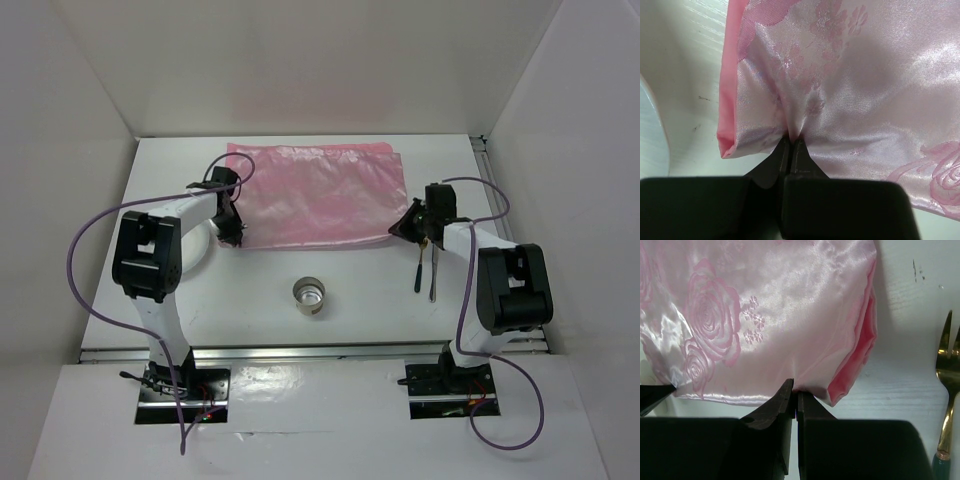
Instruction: Set the dinner table for one person
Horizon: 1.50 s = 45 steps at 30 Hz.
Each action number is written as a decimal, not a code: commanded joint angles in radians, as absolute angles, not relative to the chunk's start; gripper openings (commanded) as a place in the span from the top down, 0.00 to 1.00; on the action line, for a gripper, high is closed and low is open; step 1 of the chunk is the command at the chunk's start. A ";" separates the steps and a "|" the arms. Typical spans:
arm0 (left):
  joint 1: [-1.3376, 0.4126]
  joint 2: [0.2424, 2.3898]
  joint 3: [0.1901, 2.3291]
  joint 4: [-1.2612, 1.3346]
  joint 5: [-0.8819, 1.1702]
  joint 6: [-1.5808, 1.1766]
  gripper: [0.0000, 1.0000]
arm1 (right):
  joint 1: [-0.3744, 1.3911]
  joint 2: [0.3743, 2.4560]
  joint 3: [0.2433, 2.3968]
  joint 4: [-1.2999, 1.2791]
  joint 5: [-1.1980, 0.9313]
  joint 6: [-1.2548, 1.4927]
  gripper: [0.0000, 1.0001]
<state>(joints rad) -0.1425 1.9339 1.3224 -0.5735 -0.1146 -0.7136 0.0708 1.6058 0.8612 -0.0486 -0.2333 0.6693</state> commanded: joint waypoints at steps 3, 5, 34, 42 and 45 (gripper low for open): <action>-0.140 1.892 1.275 -0.627 -0.130 -0.704 1.00 | 0.063 1.516 0.805 -0.083 -0.230 0.646 1.00; -0.140 1.842 1.224 -0.627 -0.130 -0.695 1.00 | 0.063 1.494 0.769 -0.083 -0.230 0.646 1.00; -0.196 1.658 1.161 -0.761 -0.279 -0.704 0.29 | 0.063 1.171 0.604 -0.295 -0.103 0.621 0.07; -0.206 1.525 1.339 -0.879 -0.290 -0.686 0.26 | 0.063 1.118 0.771 -0.307 -0.129 0.577 0.12; -0.206 1.496 1.414 -0.890 -0.264 -0.651 0.37 | 0.063 1.149 0.868 -0.287 -0.266 0.519 0.21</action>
